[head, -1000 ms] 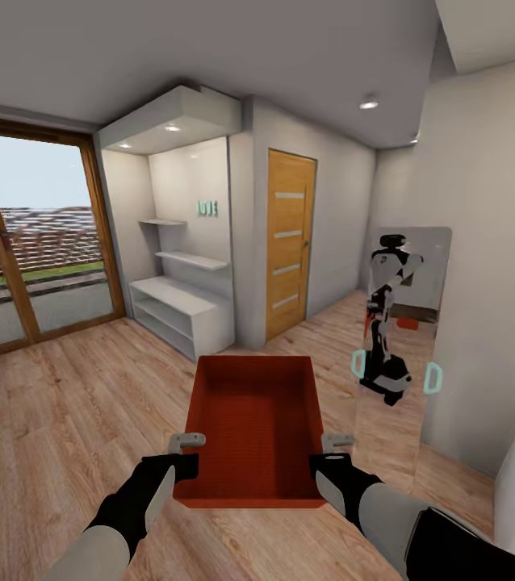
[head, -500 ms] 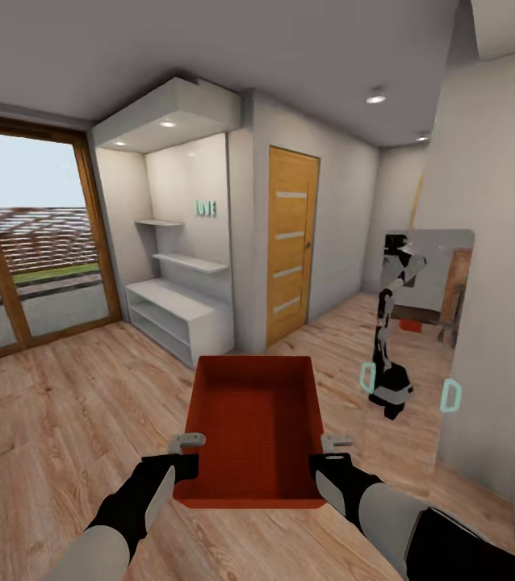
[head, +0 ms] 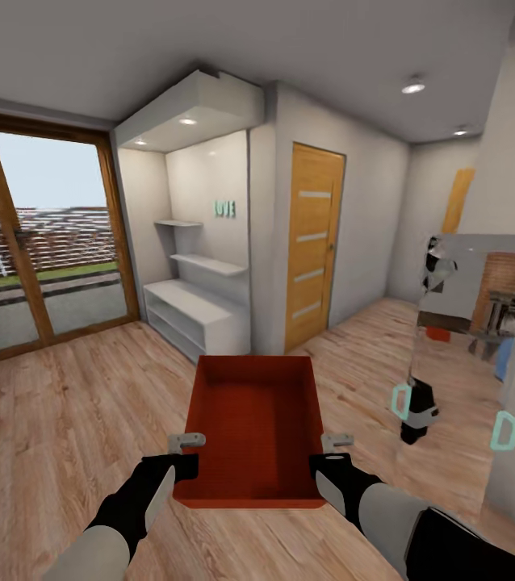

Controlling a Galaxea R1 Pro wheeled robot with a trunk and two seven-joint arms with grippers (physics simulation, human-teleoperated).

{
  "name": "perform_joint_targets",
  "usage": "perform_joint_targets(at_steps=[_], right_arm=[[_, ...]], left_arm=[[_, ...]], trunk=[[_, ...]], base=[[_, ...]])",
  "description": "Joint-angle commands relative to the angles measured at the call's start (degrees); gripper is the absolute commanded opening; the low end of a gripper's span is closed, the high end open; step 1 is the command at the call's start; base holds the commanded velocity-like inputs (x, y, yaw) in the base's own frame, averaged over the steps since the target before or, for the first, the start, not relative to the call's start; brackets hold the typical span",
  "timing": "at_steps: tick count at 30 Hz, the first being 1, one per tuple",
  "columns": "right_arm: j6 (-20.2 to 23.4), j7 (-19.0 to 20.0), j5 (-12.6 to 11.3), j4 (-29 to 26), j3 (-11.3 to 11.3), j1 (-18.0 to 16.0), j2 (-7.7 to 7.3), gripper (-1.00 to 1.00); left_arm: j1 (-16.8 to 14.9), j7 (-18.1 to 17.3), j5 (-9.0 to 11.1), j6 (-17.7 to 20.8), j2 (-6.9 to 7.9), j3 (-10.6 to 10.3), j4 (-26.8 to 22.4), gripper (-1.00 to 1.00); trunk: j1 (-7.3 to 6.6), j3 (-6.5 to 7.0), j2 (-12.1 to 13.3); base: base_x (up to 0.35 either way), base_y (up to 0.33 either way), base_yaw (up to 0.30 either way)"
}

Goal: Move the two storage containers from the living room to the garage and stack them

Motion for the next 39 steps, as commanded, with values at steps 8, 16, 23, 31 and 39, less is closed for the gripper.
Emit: perform_joint_targets(at_steps=[8, 16, 23, 31, 39], right_arm=[[0.4, -1.4, 0.4, 0.0, 0.0, 0.0, -0.53, -1.00], [0.4, -1.4, 0.4, 0.0, 0.0, 0.0, -0.53, -1.00], [0.4, -1.4, 0.4, 0.0, 0.0, 0.0, -0.53, -1.00], [0.4, -1.4, 0.4, 0.0, 0.0, 0.0, -0.53, -1.00], [0.4, -1.4, 0.4, 0.0, 0.0, 0.0, -0.53, -1.00]], left_arm=[[0.0, 0.5, -0.7, 0.4, 0.03, 0.2, -0.1, -1.00], [0.0, 0.5, -0.7, 0.3, 0.08, 0.1, -0.1, -1.00], [0.0, 0.5, -0.7, 0.4, 0.09, 0.2, -0.1, -1.00], [0.0, 0.5, -0.7, 0.4, 0.10, 0.2, -0.1, -1.00], [0.0, 0.5, -0.7, 0.4, 0.07, 0.2, -0.1, -1.00]], trunk=[[0.05, -0.02, 0.0], [0.05, -0.02, 0.0], [0.05, -0.02, 0.0], [0.05, -0.02, 0.0], [0.05, -0.02, 0.0]], base=[[0.323, 0.000, 0.047], [0.323, 0.000, 0.001], [0.323, 0.000, 0.000], [0.323, 0.000, 0.000], [0.323, 0.000, 0.000]])
